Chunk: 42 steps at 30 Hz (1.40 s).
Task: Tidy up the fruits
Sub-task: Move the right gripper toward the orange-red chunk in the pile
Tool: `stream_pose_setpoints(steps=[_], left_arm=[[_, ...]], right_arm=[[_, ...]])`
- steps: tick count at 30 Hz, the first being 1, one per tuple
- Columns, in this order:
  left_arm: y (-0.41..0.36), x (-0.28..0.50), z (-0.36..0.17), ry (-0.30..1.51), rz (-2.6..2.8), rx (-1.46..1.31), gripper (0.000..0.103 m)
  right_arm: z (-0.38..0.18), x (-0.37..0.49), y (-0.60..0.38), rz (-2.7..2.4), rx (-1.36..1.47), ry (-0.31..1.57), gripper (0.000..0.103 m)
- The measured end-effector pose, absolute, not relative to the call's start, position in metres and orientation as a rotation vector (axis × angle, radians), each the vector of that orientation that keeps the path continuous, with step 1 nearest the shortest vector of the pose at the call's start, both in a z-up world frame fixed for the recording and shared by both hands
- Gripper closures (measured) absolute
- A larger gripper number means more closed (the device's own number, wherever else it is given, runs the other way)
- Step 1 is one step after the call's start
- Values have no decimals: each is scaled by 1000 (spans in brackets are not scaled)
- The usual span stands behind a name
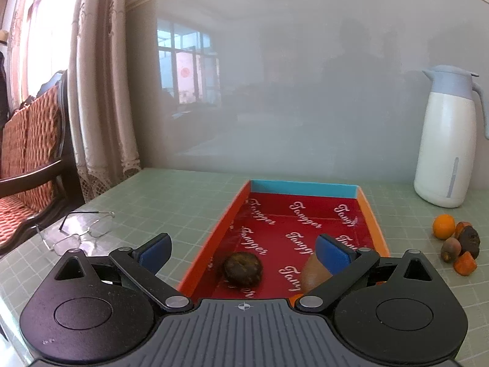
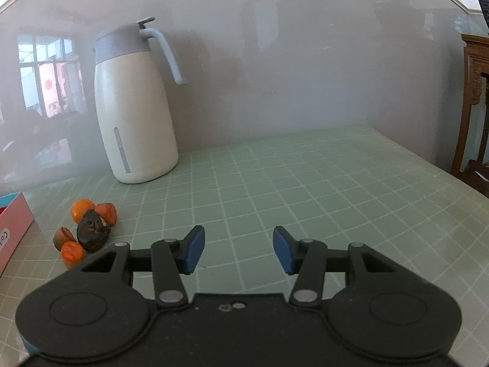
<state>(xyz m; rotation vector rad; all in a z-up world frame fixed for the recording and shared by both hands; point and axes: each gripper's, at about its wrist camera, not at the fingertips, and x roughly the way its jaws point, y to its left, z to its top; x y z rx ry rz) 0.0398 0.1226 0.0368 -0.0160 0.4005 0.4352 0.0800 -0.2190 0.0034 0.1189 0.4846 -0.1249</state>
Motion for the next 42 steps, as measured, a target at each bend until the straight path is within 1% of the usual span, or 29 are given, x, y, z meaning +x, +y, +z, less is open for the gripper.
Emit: stream_pose_setpoints(steps=[16, 26, 32, 42], left_arm=[[161, 23, 33, 393, 513, -48, 3], [194, 8, 29, 407, 572, -65, 3], [199, 6, 28, 408, 572, -69, 3], [207, 1, 28, 413, 589, -64, 3]], right_arm=[[2, 98, -169, -26, 97, 492, 54], [-3, 102, -114, 94, -7, 492, 54], [-4, 105, -99, 134, 7, 507, 55], [-11, 113, -75, 160, -1, 542, 60]])
